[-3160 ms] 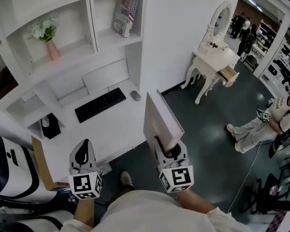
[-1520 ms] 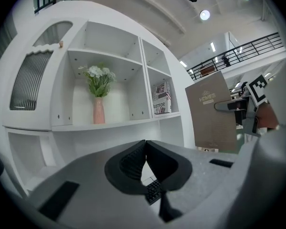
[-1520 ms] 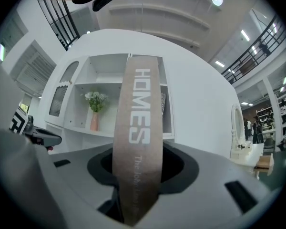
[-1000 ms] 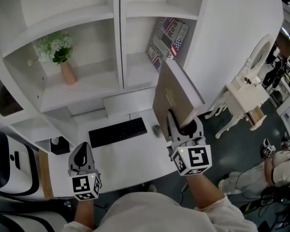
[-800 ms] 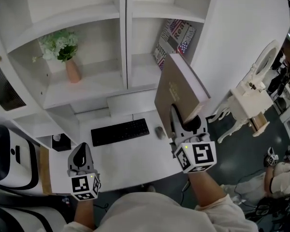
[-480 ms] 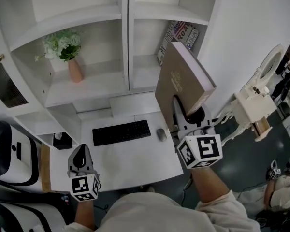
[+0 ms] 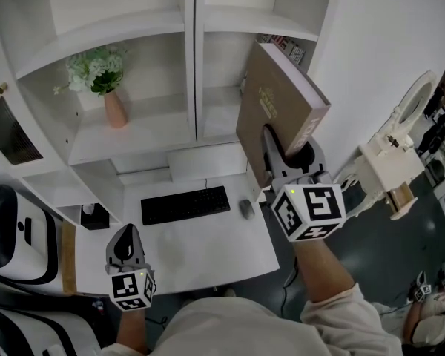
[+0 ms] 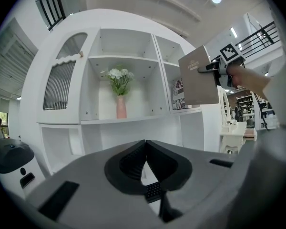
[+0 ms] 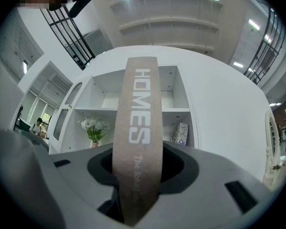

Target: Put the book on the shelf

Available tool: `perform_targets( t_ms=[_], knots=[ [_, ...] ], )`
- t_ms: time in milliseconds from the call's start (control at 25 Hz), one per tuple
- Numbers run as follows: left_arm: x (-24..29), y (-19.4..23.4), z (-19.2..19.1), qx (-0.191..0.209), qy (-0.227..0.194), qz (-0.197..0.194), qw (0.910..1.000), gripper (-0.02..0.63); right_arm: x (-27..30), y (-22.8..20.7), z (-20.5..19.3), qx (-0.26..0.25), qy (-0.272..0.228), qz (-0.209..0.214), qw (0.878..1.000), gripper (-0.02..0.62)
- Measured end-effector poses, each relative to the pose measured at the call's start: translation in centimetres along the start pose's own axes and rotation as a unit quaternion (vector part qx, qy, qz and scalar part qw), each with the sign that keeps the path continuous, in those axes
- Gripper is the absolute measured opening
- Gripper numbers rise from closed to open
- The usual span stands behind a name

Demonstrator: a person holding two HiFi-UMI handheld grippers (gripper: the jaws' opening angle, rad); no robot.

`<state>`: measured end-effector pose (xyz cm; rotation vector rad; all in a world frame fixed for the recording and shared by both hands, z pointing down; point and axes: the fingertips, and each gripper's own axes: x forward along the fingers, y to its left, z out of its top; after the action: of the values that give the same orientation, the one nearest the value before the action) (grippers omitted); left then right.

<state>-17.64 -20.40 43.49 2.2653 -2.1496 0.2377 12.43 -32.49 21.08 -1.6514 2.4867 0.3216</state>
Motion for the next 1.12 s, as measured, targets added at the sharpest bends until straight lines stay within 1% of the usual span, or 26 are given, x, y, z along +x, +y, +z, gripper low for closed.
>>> perform_targets(
  t_ms=[280, 600, 1120],
  knots=[
    [-0.5, 0.5, -0.4, -0.004, 0.002, 0.008, 1.0000, 0.005, 1.1, 0.3, 0.2, 0.002, 0.007, 0.005, 1.000, 0.179],
    [-0.8, 1.1, -0.6, -0.008, 0.004, 0.012, 0.9999, 0.005, 2.3, 1.0, -0.4, 0.008, 0.020, 0.006, 1.000, 0.179],
    [-0.8, 2.5, -1.2, -0.015, 0.007, 0.019, 0.9997, 0.005, 6.4, 1.4, -1.8, 0.026, 0.061, -0.002, 0.998, 0.179]
  ],
)
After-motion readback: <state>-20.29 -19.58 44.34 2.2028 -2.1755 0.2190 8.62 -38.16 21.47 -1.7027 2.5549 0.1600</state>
